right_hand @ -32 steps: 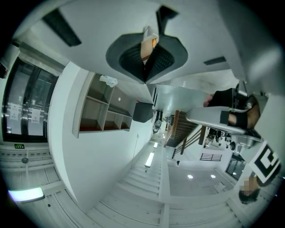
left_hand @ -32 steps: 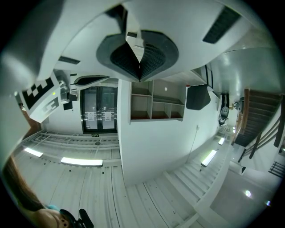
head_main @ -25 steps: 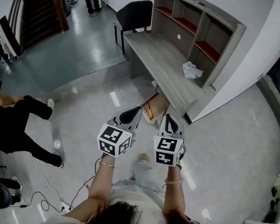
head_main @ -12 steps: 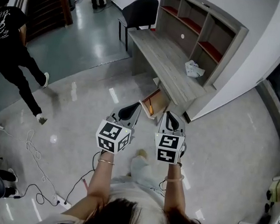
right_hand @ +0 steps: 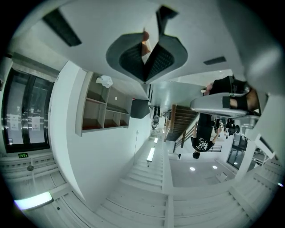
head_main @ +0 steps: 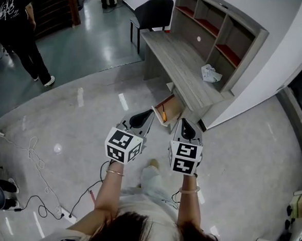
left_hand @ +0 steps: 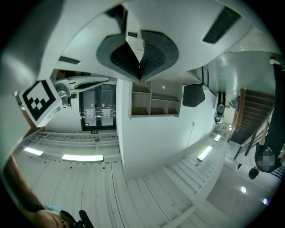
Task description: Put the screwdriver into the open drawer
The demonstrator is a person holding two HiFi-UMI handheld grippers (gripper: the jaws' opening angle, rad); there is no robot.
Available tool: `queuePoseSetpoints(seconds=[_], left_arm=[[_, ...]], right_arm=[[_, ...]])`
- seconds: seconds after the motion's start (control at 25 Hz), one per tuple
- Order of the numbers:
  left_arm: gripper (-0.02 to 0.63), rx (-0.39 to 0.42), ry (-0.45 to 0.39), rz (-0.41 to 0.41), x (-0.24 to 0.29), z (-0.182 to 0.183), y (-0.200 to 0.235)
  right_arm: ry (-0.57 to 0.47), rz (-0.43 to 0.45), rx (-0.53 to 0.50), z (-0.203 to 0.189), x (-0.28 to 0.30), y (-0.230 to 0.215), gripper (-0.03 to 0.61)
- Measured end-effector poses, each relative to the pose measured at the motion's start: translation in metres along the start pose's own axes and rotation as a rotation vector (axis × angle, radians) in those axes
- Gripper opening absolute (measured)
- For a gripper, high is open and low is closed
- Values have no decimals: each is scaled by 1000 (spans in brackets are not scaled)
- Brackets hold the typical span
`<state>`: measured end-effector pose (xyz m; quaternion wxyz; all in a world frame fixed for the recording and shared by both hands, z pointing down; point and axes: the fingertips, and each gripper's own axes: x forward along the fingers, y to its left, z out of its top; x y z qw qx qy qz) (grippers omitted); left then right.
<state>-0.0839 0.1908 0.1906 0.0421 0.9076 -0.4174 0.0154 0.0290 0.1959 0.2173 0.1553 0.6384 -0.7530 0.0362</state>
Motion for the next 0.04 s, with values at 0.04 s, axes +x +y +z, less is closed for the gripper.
queuePoseSetpoints(seconds=[0.04], left_arm=[[17,0,-1,-4,-1,0,-1]], right_arm=[[-2,-2,6,0,-1,-1,26]])
